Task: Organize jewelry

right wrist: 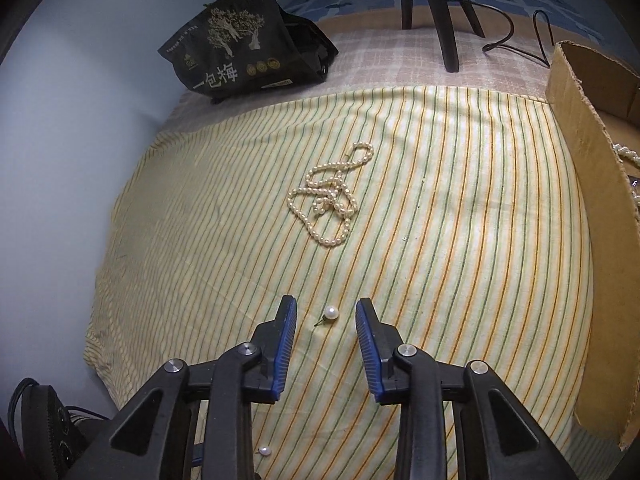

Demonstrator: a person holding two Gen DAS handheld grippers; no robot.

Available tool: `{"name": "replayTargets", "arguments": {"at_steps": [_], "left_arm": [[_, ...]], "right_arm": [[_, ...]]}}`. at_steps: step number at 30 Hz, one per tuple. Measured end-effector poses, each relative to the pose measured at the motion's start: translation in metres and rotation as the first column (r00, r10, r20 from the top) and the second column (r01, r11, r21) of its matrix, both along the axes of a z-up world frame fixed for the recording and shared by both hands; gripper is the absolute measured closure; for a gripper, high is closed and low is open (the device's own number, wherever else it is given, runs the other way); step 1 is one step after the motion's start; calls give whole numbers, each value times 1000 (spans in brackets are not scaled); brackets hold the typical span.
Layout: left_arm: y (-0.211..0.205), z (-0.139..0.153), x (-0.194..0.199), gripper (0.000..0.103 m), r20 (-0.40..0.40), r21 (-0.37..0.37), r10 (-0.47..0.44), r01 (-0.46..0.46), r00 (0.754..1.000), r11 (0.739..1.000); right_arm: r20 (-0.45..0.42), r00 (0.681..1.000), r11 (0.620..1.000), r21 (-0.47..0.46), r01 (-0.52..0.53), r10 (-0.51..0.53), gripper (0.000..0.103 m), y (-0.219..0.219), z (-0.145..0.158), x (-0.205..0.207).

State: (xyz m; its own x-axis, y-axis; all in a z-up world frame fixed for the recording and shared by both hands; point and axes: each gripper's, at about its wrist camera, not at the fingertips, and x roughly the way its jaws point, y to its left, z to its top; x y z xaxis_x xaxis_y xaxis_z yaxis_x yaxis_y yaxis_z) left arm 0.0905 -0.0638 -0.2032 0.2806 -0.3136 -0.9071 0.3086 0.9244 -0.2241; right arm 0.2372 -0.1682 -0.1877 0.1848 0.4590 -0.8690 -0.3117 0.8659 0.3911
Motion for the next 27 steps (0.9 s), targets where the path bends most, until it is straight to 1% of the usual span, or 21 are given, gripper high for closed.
{"name": "replayTargets", "arguments": {"at_steps": [8, 12, 14, 18, 22, 25, 27], "left_arm": [[-5, -7, 8, 83, -6, 12, -3, 3, 1000, 1000], [-6, -8, 4, 83, -3, 11, -2, 2, 1000, 1000], [-6, -9, 2, 85, -4, 10, 1, -1, 1000, 1000], [-5, -11, 6, 88, -6, 5, 9, -9, 1000, 1000], [-6, -13, 8, 91, -3, 6, 9, -9, 1000, 1000], [-3, -13, 10, 93, 2, 14, 7, -7, 1000, 1000], [-4, -15, 14, 95, 5, 19, 8, -8, 1000, 1000]], "right_arm": [[-16, 1000, 1000, 4, 7, -7, 73, 2, -8, 8], [-20, 1000, 1000, -2, -7, 7, 75, 8, -12, 9], [-18, 1000, 1000, -9, -17, 17, 75, 12, -14, 9], [-11, 999, 998, -37, -41, 41, 77, 19, -16, 8], [11, 997, 992, -102, -79, 81, 80, 29, -18, 5], [32, 994, 983, -154, -100, 106, 85, 34, -19, 2], [44, 992, 977, -184, -110, 120, 91, 37, -19, 2]]}}
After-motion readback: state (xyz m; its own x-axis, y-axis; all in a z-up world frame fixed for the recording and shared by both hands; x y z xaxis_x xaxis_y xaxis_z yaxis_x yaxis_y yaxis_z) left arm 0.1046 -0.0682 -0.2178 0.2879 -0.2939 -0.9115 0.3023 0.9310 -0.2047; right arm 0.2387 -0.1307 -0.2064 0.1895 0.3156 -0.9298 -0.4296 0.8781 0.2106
